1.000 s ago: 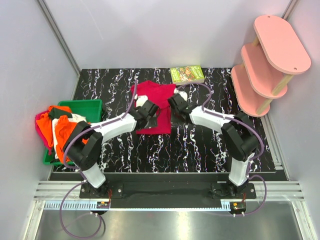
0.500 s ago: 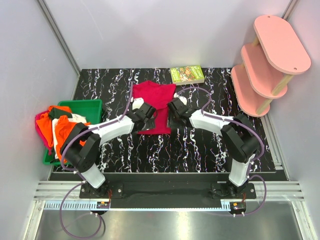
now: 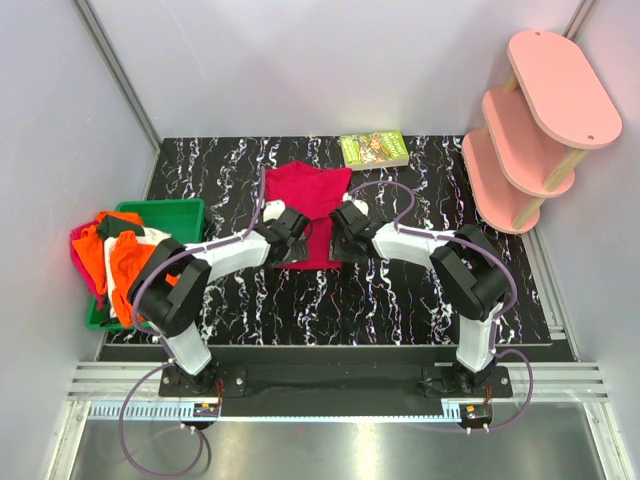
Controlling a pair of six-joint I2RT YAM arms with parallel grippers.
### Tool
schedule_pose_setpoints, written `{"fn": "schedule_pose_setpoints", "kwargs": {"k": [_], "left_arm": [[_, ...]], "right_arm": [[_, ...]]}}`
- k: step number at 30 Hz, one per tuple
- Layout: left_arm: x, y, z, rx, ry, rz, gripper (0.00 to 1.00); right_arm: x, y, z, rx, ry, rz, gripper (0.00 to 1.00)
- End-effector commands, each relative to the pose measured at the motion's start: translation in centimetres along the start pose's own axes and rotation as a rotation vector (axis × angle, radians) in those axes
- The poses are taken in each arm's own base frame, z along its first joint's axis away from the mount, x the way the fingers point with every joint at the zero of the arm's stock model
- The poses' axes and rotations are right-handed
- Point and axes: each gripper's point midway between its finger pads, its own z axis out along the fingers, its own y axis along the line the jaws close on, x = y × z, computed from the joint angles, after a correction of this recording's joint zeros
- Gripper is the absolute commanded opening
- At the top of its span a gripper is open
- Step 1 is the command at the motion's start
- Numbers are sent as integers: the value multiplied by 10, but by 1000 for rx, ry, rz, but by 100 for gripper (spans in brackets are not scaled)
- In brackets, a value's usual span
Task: Fold and stack the t-shirts
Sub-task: Fold the folded rectangular tshirt in 1/3 of the way
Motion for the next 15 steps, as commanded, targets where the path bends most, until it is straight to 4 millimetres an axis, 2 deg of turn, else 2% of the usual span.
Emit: {"fn": "schedule_pose_setpoints", "kwargs": {"k": [1, 3, 5, 7, 8, 9, 10, 11, 12, 13, 15], "left_arm": [[-2, -12, 10, 39, 9, -25, 99], [2, -12, 14, 36, 28, -18, 99], [6, -12, 16, 41, 45, -17, 98], [12, -12, 17, 47, 61, -19, 92], [13, -12, 17, 49, 63, -25, 89], [16, -11, 17, 54, 72, -26, 83], [18, -11, 17, 55, 75, -27, 71], [19, -10, 16, 56, 78, -31, 63], [23, -8, 15, 55, 85, -30, 55], [23, -7, 13, 61, 83, -34, 38], [29, -2, 12, 56, 94, -34, 18]], "right_arm": [[14, 3, 9, -7, 38, 15, 47], [19, 0, 12, -1, 57, 22, 44], [26, -4, 13, 12, 81, 24, 36], [32, -7, 10, 16, 96, 35, 28], [36, -9, 10, 22, 105, 40, 21], [41, -14, 9, 31, 116, 47, 17], [42, -15, 6, 32, 115, 51, 13], [44, -18, 4, 40, 121, 61, 4], [51, -24, 2, 53, 131, 62, 0], [50, -24, -2, 52, 127, 69, 0], [58, -31, -6, 66, 141, 73, 0]]}}
